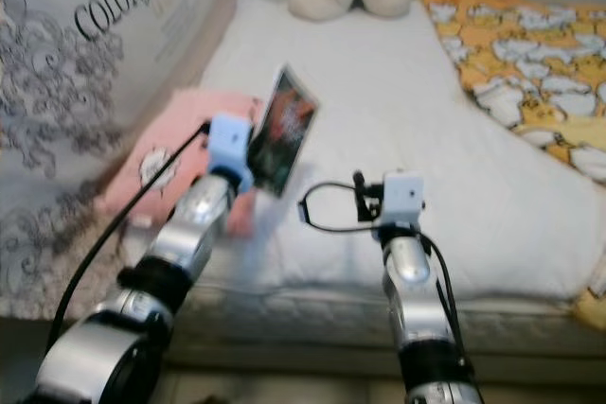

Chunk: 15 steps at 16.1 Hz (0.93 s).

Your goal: Clean up the room

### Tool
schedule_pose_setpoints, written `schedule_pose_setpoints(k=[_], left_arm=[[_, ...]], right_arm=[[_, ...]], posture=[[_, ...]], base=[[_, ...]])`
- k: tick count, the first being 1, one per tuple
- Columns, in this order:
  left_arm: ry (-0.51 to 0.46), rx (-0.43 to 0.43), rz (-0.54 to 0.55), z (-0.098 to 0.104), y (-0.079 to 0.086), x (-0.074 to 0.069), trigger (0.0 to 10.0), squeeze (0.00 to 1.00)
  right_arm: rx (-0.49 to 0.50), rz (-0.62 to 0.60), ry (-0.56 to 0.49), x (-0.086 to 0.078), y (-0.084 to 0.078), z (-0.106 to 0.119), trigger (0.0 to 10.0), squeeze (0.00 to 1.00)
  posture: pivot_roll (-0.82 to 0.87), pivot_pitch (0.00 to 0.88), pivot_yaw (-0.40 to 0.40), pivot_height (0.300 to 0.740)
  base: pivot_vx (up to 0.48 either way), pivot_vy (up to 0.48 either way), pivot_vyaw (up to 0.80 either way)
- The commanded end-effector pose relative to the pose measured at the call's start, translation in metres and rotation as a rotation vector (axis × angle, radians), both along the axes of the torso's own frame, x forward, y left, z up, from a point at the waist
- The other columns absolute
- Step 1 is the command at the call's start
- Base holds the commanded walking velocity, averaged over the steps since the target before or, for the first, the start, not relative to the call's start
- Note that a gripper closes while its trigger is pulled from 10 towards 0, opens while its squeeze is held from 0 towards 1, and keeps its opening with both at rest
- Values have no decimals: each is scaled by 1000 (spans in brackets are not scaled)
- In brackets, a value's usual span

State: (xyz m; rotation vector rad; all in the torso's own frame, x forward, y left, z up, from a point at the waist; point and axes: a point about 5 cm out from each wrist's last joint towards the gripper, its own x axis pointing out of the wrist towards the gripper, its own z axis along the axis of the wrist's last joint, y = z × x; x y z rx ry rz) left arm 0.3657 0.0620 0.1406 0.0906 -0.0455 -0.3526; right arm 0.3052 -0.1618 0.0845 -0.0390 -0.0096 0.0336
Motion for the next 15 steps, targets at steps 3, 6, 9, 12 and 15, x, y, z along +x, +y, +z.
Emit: schedule_pose_setpoints(k=[3, 6, 9, 12, 15], left_arm=[[-15, 117, -450, 22, -27, 1, 10000, 0], [144, 179, -914, 25, -31, -5, 10000, 0], [248, 303, -989, 6, -37, -10, 10000, 0], [164, 614, -962, -5, -45, -13, 10000, 0], [-34, 963, -878, -1, -47, -7, 10000, 0]], right_arm=[[-5, 1, 10, -9, 1, -3, 10000, 0], [-26, -37, 50, -26, -14, -12, 10000, 0], [-41, -61, 64, -45, -20, -12, 10000, 0], [-54, 107, 18, -64, -5, 3, 10000, 0], [-143, 246, 35, -83, -8, 12, 10000, 0]], posture=[[-149, 0, 75, 740], [-189, 0, 99, 740], [-254, 60, 115, 740], [-269, 82, 119, 740], [-280, 89, 122, 740]], base=[[0, 0, 0], [0, 0, 0], [0, 0, 0], [0, 0, 0], [0, 0, 0]])
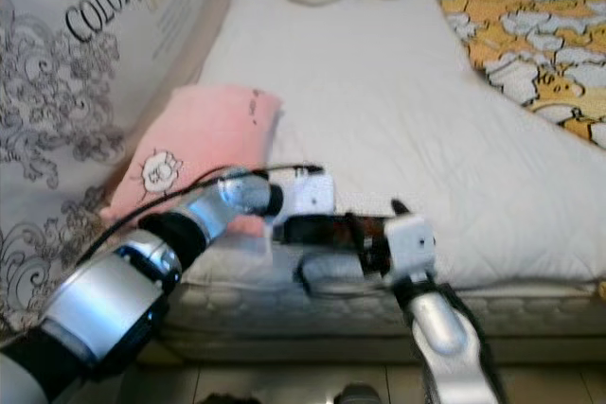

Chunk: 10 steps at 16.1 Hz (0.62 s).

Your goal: Clean up the room

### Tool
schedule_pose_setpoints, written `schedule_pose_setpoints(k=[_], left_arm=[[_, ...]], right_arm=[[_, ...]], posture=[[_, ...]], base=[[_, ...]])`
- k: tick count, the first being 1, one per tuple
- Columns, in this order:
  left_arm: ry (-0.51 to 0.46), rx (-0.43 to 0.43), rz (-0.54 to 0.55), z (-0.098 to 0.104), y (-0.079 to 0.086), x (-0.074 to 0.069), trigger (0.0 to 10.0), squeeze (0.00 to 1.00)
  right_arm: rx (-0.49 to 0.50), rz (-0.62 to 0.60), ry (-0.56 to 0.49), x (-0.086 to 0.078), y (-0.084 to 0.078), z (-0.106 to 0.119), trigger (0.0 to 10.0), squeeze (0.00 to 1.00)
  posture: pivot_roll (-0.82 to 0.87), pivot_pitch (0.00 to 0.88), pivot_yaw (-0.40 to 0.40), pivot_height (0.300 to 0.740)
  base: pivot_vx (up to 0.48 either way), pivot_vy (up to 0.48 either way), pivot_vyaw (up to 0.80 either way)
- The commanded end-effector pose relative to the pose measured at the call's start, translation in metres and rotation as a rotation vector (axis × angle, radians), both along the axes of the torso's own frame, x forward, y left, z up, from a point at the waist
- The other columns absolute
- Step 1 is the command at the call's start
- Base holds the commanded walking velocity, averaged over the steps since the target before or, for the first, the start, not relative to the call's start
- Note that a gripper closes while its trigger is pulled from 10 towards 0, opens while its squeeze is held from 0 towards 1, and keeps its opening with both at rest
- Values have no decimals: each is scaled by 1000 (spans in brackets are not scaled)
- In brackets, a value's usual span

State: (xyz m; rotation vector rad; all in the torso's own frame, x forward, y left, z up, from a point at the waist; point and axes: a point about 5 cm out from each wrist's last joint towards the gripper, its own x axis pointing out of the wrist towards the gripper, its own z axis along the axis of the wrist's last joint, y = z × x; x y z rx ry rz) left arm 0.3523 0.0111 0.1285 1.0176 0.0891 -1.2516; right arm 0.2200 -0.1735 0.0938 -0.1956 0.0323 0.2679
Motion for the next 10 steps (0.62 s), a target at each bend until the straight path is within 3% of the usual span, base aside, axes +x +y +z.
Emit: schedule_pose_setpoints(k=[1, 4, 7, 9, 10], left_arm=[[-219, -16, 31, 29, -1, 15, 10000, 0], [-325, -41, 44, 44, -3, 21, 10000, 0], [-332, 7, 60, 38, 2, 22, 10000, 0], [-418, 32, 67, 36, 2, 23, 10000, 0], [-490, -3, 115, 42, 2, 26, 10000, 0]], right_arm=[[6, -4, 9, -2, -4, 4, 10000, 0], [27, 7, 34, -6, 4, 3, 10000, 0], [42, 37, 59, -11, 16, 2, 10000, 0], [45, 48, 73, -16, 19, 0, 10000, 0], [41, 49, 79, -17, 19, 0, 10000, 0]], posture=[[-278, 93, 126, 740], [-278, 95, 132, 740], [-282, 94, 136, 740], [-288, 88, 136, 740], [-289, 86, 135, 740]], base=[[0, 0, 0], [0, 0, 0], [0, 0, 0], [0, 0, 0], [0, 0, 0]])
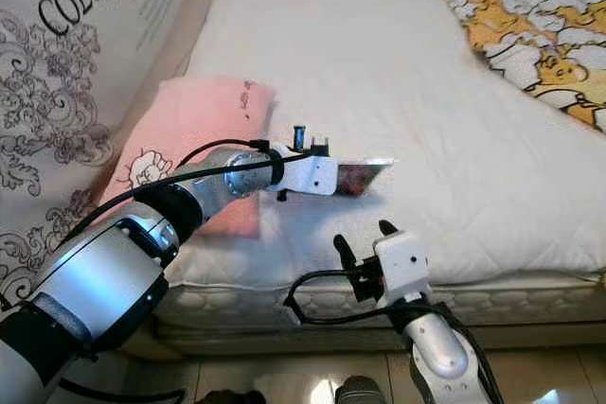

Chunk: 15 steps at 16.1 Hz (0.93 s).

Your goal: Clean up the room

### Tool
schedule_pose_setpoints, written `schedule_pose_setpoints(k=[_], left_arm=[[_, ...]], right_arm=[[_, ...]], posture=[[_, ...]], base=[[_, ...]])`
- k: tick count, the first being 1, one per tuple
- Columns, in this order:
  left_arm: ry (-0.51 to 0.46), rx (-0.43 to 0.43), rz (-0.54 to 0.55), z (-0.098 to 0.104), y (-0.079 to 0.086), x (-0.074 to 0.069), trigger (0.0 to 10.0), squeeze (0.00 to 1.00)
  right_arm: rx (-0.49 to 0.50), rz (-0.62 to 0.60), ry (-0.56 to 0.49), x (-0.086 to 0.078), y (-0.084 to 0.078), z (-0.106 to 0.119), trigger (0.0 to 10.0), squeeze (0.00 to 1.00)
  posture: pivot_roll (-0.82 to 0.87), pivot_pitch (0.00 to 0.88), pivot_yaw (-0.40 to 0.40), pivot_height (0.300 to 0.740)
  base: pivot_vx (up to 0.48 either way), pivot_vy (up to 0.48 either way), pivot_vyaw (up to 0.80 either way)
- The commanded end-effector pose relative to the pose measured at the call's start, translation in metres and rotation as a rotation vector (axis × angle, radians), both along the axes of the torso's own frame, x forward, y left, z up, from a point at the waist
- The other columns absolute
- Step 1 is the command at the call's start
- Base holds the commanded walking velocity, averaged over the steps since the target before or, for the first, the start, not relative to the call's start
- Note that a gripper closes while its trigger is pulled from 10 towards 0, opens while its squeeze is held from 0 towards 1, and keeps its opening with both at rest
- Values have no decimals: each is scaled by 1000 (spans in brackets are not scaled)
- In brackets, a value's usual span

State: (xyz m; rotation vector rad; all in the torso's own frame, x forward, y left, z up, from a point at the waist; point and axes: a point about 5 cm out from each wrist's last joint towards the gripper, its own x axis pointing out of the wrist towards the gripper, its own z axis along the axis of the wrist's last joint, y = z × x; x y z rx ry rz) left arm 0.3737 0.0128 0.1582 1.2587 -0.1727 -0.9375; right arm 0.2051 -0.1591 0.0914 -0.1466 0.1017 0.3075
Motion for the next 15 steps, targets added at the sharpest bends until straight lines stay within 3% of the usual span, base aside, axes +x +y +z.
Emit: schedule_pose_setpoints(k=[1, 4, 6, 7, 10, 12, 15], left_arm=[[-124, -43, 48, 16, 1, 8, 10000, 0], [-327, -88, 224, 31, 15, 21, 10000, 0], [-437, -139, 271, 38, 19, 23, 10000, 0], [-477, -137, 251, 30, 17, 19, 10000, 0], [-322, -94, 162, -41, 7, -15, 10000, 0], [-348, -25, 46, -68, -1, -35, 10000, 0], [-465, 30, -51, -70, 1, -39, 10000, 0]], right_arm=[[0, 18, 2, -2, 5, 2, 10000, 0], [-20, 19, 20, -6, 3, -1, 10000, 0], [-30, 24, 39, -11, 5, -4, 10000, 0], [-35, 31, 45, -18, 6, 0, 10000, 0], [-79, 91, 118, -54, 9, 0, 10000, 0], [-84, 80, 153, -69, 4, 1, 10000, 0], [-78, 67, 174, -76, 7, 2, 10000, 0]], posture=[[-289, 86, 135, 740], [-306, 96, 131, 740], [-325, 115, 122, 740], [-378, 187, 99, 740], [-427, 300, 41, 740], [-436, 343, 36, 740], [-422, 372, 46, 740]], base=[[0, 0, 0], [0, 0, 0], [0, 0, 0], [0, 0, 0], [0, 0, 0], [0, 0, 0], [0, 0, 0]])
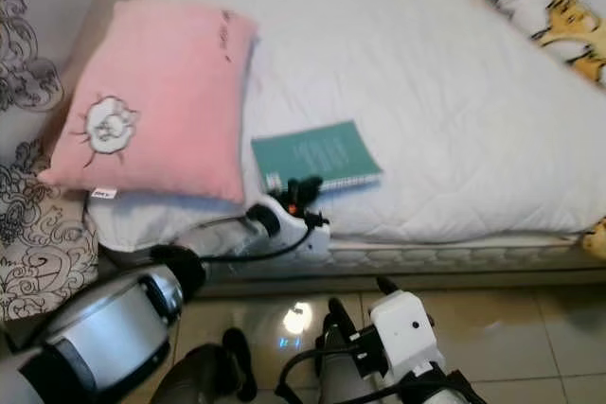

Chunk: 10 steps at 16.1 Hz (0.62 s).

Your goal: Clean up the room

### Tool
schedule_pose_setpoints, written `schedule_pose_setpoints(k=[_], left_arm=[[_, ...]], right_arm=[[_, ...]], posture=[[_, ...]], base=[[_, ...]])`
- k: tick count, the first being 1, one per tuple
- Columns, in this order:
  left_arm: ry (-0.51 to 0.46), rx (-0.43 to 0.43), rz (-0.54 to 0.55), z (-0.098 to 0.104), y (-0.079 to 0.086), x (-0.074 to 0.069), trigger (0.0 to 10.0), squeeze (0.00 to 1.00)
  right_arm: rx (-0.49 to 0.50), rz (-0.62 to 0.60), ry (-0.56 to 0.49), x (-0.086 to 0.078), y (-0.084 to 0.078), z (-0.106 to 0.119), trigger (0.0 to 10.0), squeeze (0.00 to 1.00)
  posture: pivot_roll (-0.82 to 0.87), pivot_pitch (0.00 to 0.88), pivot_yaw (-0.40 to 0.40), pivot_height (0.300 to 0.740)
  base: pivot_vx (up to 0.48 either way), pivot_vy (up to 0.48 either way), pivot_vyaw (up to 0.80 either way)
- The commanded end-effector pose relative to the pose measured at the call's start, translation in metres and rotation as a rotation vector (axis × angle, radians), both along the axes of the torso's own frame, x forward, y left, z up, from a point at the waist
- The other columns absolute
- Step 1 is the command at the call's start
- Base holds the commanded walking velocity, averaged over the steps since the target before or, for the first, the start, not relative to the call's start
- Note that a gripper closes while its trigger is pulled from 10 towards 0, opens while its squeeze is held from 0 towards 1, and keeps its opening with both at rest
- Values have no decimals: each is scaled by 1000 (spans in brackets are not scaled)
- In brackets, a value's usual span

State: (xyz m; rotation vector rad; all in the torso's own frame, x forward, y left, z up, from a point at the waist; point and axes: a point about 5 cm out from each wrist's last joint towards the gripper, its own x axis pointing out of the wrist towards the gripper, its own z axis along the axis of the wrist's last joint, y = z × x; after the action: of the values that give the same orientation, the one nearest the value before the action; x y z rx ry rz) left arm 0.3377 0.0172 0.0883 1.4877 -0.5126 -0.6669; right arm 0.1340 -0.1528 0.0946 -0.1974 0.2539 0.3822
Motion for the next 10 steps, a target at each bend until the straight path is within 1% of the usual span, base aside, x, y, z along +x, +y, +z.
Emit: schedule_pose_setpoints(k=[1, 2, 4, 5, 7, 9, 10], left_arm=[[-37, 9, -42, 1, -3, -2, 10000, 0], [-63, 33, -53, 4, -1, 0, 10000, 0], [-192, 32, -89, 27, -1, 11, 10000, 0], [-235, 49, -101, 35, 0, 15, 10000, 0], [-246, 71, -96, 36, 2, 18, 10000, 0], [-259, 63, -62, 42, 9, 23, 10000, 1000], [-263, 61, -63, 43, 9, 23, 10000, 1000]], right_arm=[[-9, -1, 31, -6, 2, -2, 10000, 0], [-7, -4, 37, -7, 3, -2, 10000, 0], [49, 6, 19, -9, 10, 6, 10000, 0], [53, 38, 30, -11, 12, 8, 10000, 0], [45, 42, 36, -11, 9, 6, 10000, 0], [40, 29, 38, -7, 5, 5, 10000, 0], [40, 28, 39, -7, 5, 5, 10000, 0]], posture=[[-421, 372, 48, 740], [-418, 371, 50, 740], [-401, 369, 58, 740], [-395, 363, 58, 740], [-392, 363, 57, 740], [-380, 362, 55, 740], [-377, 359, 56, 740]], base=[[0, 0, 0], [0, 0, 0], [0, 0, 0], [0, 0, 0], [0, 0, 0], [0, 0, 0], [0, 0, 0]])
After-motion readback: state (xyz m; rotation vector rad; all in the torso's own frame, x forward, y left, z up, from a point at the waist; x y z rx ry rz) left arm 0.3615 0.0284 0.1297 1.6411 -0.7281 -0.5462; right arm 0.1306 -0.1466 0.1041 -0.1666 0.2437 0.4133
